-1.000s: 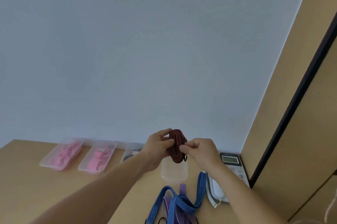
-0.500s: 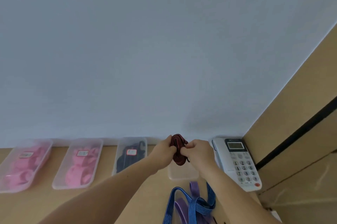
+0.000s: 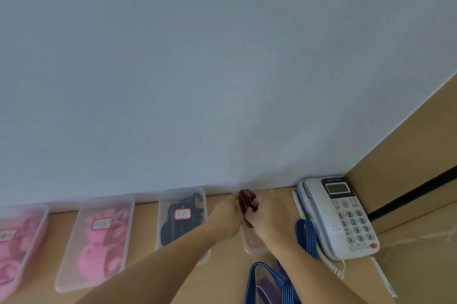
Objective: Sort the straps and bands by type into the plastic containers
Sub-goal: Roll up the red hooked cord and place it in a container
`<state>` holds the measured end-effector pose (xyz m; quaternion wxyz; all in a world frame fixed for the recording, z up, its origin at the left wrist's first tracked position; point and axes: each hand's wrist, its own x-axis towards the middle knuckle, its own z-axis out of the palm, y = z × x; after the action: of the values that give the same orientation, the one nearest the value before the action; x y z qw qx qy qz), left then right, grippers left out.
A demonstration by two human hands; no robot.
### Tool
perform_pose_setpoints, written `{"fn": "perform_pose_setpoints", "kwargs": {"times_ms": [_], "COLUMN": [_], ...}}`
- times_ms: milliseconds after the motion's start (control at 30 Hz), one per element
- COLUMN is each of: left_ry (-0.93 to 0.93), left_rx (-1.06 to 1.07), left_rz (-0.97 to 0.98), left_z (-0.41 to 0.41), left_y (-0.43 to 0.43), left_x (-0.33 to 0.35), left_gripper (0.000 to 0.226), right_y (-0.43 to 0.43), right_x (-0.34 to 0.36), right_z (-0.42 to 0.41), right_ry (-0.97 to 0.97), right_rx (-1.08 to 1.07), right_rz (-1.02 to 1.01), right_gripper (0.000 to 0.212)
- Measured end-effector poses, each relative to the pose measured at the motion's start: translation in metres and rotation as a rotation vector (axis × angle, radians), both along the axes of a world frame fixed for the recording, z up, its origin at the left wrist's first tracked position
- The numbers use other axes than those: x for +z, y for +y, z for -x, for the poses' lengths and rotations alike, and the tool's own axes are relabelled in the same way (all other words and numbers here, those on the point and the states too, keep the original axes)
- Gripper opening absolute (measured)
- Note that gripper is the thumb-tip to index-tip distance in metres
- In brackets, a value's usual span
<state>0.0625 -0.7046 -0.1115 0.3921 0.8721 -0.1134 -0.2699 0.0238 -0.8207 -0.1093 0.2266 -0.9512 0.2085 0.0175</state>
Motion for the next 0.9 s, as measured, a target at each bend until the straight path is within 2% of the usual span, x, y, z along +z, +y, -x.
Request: {"fn": "perform_pose_setpoints", "kwargs": {"times_ms": [133, 367, 467, 533, 767, 900], "left_ry": [-0.053, -0.129, -0.140, -0.135, -0.111, -0.102], "left_rx": [-0.028, -0.066, -0.040, -0.043, -0.126, -0.169], "left_rz": [-0.079, -0.138, -0.094, -0.093, -0.145, -0.211], "left_z": [-0.004, -0.011, -0.010, -0.010, -0.007, -0.007], "left_y": [0.001, 0.002, 0.002, 0.000, -0.003, -0.005], "left_x": [-0.010, -0.012, -0.011, -0.008, -0.003, -0.001], "left_gripper": [0.024, 0.024, 0.039, 0.048, 0.048, 0.051], "right_y": [0.003, -0.006, -0.010, -0.012, -0.021, -0.028], "right_x": [-0.013, -0.016, -0.016, -0.017, -0.028, -0.031], "right_z": [0.002, 0.003, 0.001, -0.001, 0.002, 0.005], "right_ry": [-0.005, 0.014, 0.013, 0.005, -0.060, -0.135], "right_rx": [0.063, 0.296, 0.323, 0.349, 0.390, 0.336], "right_rz": [0.024, 0.158, 0.178, 0.172, 0.123, 0.052], "right_gripper": [0.012, 0.023, 0.023, 0.023, 0.025, 0.024]}}
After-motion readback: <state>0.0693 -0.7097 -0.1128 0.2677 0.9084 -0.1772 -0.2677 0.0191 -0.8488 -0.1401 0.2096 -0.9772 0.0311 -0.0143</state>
